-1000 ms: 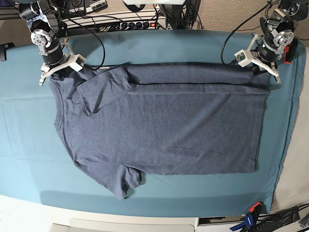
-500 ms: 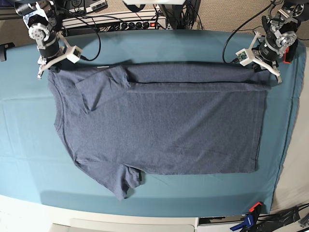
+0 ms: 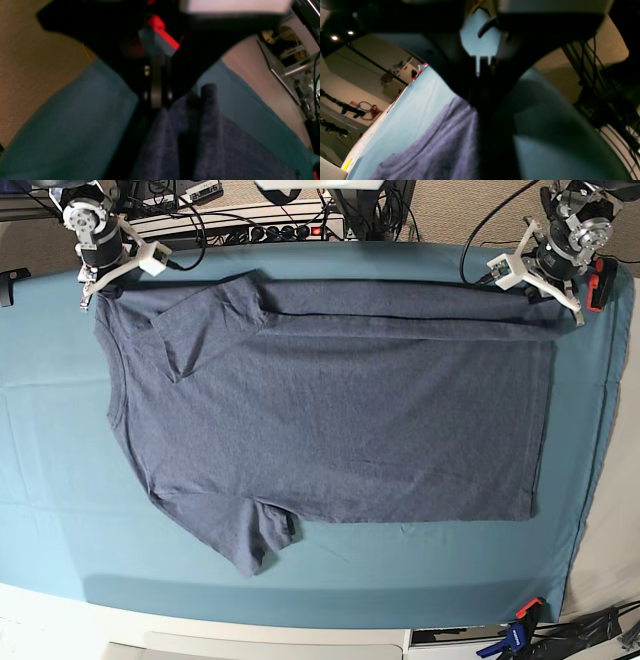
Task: Fold the T-shirt properly
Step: 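Drag the shirt by the folded edge toward the robot base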
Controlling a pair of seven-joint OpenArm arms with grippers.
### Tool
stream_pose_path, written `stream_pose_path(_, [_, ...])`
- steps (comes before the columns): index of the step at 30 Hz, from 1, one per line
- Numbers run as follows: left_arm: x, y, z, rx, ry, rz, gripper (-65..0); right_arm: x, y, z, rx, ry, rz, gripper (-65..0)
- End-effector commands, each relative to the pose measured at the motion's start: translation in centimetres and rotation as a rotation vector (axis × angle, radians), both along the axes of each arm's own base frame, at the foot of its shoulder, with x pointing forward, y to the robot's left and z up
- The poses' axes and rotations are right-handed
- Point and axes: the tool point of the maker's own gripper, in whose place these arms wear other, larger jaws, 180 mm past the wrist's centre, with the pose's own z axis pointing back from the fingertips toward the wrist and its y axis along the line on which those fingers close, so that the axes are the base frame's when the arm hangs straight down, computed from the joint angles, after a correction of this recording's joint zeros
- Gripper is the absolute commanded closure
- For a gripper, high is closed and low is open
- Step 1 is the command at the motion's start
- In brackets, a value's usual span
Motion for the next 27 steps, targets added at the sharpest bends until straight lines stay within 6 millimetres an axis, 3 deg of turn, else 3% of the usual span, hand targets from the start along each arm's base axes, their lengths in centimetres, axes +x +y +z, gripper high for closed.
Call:
stream_pose_path(1, [-1.0, 0.7, -0.3, 0.033, 0.046, 0.001, 0.0, -0.2, -0.8, 0.6, -0.050, -0.002, 0.004, 0.0])
stream_pose_path(7, [-2.6, 0.7, -0.8, 0.037, 0.083, -0.003, 0.0, -2.0, -0.9, 0.1, -0.060, 0.035, 0.009, 0.0])
stream_pose_path(19, [-3.7, 1.1, -0.9, 0.049, 0.094, 0.019, 0.0, -1.8, -1.1, 0.3, -0.071, 0.026, 0.008, 0.0])
stream_pose_path(27, [-4.1, -0.1, -0.2, 0.023, 0.092, 0.005, 0.0, -0.4, -2.8, 1.9, -0.101, -0.026, -0.019, 0.0])
